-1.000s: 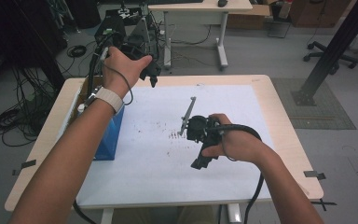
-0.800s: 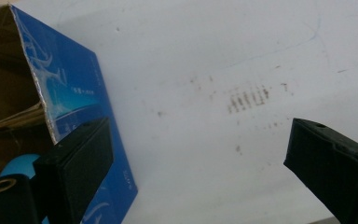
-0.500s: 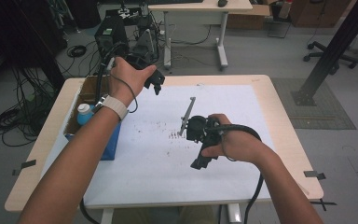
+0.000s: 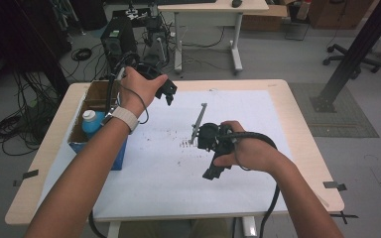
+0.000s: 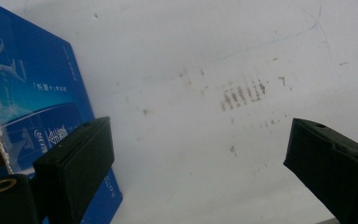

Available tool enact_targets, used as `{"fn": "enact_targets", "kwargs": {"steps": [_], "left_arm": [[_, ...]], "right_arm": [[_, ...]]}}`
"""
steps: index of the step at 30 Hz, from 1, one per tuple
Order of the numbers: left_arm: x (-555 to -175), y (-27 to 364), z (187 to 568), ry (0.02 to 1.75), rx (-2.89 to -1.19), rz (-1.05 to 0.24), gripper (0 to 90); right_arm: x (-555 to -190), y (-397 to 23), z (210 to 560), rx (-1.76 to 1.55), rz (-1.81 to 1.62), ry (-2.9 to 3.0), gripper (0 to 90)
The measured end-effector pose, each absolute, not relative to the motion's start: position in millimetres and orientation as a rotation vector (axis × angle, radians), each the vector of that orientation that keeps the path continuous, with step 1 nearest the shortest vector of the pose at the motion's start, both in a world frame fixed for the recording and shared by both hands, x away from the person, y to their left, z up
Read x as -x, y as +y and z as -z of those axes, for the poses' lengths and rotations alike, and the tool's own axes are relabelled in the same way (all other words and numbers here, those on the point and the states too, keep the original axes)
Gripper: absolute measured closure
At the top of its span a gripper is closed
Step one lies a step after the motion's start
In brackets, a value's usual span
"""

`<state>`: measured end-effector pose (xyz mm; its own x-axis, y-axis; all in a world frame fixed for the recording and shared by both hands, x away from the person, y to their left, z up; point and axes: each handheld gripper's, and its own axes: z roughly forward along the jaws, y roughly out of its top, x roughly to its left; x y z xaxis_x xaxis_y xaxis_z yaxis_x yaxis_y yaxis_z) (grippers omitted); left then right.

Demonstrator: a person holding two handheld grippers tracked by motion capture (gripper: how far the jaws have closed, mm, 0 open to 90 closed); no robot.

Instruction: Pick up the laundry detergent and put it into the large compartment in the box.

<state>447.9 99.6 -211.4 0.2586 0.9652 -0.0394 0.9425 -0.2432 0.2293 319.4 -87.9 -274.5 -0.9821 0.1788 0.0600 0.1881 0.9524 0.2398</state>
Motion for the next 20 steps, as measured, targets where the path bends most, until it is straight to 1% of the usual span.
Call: {"fn": "enact_targets", "kwargs": {"steps": [20], "left_arm": [[-446.0,106.4,208.9,1.788,-2.3,-0.155,8.0]], "right_arm": [[-318.4,-86.7,272.7,0.288,0.39,-3.072,9.9]]}}
